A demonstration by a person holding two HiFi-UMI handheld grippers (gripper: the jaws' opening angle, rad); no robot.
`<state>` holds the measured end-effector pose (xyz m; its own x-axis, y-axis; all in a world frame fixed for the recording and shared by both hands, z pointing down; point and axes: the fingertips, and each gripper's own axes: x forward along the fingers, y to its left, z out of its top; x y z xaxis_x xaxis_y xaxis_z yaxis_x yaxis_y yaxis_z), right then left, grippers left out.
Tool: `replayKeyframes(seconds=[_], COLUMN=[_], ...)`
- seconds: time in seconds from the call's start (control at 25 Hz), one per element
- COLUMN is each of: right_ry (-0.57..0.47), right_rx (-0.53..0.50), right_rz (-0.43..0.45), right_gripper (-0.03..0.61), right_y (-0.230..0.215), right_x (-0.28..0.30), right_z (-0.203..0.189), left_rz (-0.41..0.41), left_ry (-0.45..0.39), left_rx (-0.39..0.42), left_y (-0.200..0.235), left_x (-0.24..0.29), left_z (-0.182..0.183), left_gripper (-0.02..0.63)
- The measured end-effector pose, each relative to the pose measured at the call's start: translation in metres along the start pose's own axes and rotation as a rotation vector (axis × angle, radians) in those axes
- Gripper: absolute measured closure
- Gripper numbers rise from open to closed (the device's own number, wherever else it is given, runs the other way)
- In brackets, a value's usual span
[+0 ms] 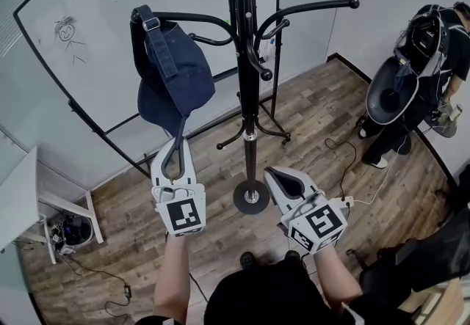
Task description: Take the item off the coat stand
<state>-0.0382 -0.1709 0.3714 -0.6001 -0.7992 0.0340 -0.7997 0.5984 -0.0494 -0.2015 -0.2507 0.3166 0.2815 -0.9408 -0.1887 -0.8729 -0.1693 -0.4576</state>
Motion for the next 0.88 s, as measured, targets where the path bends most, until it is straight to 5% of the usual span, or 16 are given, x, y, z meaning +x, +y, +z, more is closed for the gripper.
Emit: replayKeyframes(seconds=[0.88], right_ry=[0.002], right_rx=[0.009], right_rz=[0.064], right_gripper=[0.548], right_y=[0.001], right_x=[0.004], right_z=[0.000], left_rz=[0.078], left_ry=[0.031], left_rx=[0.002], left_y=[0.009], left_x=[-0.020], left_z=[-0.002], left_gripper=[0.584])
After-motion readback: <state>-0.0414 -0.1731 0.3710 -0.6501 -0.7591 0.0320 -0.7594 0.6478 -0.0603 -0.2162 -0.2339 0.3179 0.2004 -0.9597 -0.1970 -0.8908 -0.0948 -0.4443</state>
